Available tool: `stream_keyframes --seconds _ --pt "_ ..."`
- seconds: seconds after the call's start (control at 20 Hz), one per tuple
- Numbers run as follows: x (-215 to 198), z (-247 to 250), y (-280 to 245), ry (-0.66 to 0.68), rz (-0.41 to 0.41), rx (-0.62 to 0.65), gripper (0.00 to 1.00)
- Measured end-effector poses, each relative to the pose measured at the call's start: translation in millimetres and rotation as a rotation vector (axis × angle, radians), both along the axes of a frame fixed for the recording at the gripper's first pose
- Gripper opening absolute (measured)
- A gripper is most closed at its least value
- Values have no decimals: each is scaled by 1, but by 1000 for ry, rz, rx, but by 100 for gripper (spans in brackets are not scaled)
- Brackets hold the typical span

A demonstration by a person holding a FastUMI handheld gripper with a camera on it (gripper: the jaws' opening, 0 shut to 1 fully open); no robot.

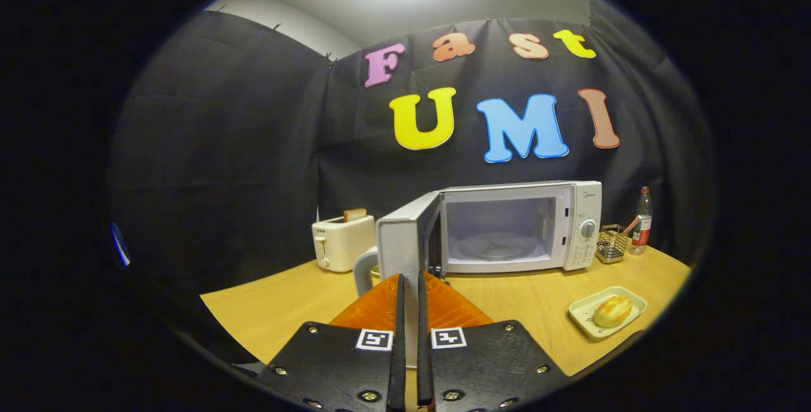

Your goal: Open the microwave, put the food inside, and close the microwave door.

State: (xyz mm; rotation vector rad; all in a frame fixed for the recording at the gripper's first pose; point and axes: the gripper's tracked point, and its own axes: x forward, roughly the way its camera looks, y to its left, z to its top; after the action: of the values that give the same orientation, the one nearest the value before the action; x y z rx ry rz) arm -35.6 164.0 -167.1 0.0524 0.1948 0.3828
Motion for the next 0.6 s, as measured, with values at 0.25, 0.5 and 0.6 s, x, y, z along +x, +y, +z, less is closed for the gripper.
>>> stream_keyframes --seconds 0.25,0.5,0.6 --pt "12 14 -54 87 8 39 62" --pt "7 3 -104 144 -6 46 84" --pt "19 -2 -145 134 -88 -7 90"
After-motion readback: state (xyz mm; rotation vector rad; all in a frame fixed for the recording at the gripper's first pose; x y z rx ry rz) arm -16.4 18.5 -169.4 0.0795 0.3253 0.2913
